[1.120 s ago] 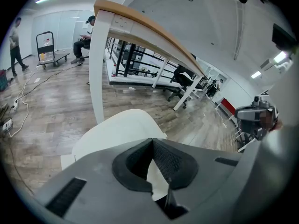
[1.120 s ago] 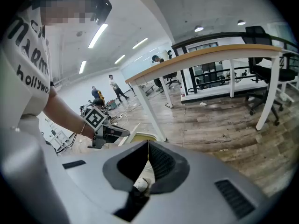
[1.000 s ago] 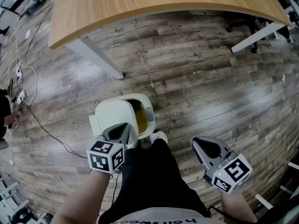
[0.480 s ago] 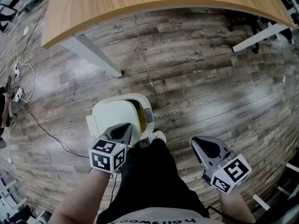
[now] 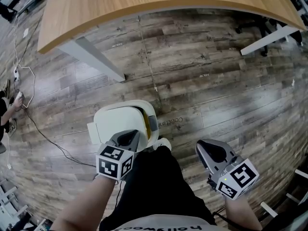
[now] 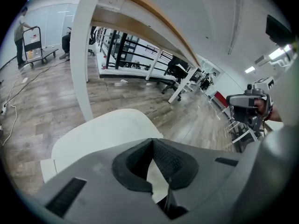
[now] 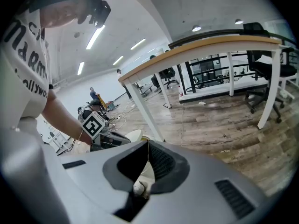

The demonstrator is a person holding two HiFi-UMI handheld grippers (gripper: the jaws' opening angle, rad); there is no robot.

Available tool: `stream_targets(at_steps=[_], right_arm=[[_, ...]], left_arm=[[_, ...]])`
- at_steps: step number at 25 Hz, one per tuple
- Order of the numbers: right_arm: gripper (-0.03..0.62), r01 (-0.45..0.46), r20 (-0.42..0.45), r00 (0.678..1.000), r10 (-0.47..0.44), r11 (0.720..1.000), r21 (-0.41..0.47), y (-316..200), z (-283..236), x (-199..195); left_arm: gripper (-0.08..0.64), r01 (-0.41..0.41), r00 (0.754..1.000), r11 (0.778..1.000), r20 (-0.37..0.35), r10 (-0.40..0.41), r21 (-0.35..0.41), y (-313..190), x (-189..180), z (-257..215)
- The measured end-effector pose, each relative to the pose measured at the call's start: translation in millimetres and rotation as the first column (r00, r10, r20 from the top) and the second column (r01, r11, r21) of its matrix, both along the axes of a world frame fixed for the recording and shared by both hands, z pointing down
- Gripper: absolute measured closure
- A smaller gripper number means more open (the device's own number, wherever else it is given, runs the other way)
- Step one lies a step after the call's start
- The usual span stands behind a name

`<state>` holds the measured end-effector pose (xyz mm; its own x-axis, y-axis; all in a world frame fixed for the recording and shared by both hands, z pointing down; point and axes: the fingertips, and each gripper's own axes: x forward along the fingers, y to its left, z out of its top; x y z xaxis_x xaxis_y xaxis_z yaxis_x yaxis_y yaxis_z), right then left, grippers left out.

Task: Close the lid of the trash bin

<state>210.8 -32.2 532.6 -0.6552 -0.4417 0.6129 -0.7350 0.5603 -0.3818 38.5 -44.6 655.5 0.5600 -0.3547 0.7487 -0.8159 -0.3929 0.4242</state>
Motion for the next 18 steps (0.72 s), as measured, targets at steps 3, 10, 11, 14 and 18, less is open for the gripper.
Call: stream_targets(at_steps=[3,10,11,14,18], right_arm=[[0.581,0.008,-0.002,1.000,-0.008,1.000,-0.005,0.1,2.7,-1.5],[0.581,0.007,-0.013,1.000,-0.008,1.000,-0.019,-1.3,10.3,3.9],[0.581,0.008,-0.014,1.000,-0.008,1.000,-0.019,-1.8,11.0,5.0],[0.581,0.009,-0.016,1.000,-0.009,1.000,-0.019,-3.0,13.5,7.7],[0.581,0.007,-0.018,1.000,-0.008,1.000,-0.025,-1.6,17.7,11.7]], left_arm=[[0.554,-0.004,1.000,1.000,-0.005,0.004,-0.008,-0.3,2.0,4.1],[0.554,-0.023,1.000,1.000,-0.008,0.023,-0.021,-1.9,5.8,14.5],[0.554,-0.021,1.000,0.999,-0.008,0.020,-0.024,-2.0,6.5,16.1],[0.554,-0.006,1.000,0.999,-0.008,0.006,-0.032,-3.1,7.6,21.5],[0.554,0.001,1.000,0.999,-0.007,-0.001,-0.040,-3.4,9.8,27.9]])
